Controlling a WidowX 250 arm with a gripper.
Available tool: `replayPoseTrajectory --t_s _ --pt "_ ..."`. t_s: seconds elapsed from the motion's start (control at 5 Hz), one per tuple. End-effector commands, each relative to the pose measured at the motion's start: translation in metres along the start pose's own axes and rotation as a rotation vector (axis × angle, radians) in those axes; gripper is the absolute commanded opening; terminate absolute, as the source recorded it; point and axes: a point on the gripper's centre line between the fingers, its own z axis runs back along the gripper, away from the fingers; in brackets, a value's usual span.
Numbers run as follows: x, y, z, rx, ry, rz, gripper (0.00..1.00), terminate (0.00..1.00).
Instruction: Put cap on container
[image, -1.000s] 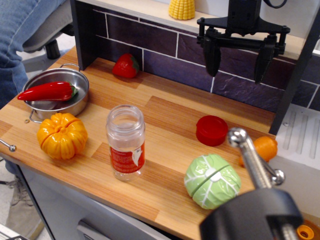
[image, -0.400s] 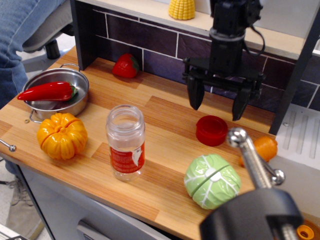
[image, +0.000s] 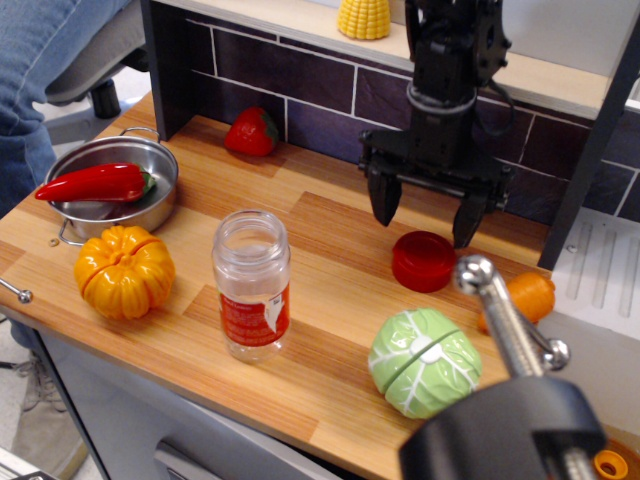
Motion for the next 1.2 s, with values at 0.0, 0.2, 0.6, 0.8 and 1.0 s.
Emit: replayPoseTrajectory --t_s 0.0,0.2,0.6,0.8,1.0 --pt "0.001 -0.005 -0.004 0.004 -0.021 -0.009 1.0 0.0" --pt "0.0 -0.009 -0.007 -0.013 0.005 0.013 1.0 0.0" --pt "0.004 -0.015 -0.017 -0.011 -0.002 0.064 0.0 0.0" --pt "0.007 -0.012 0.012 -0.041 -0.007 0.045 0.0 0.0" --pt "0.0 -0.001 0.055 -0.048 0.044 0.016 0.0 0.0"
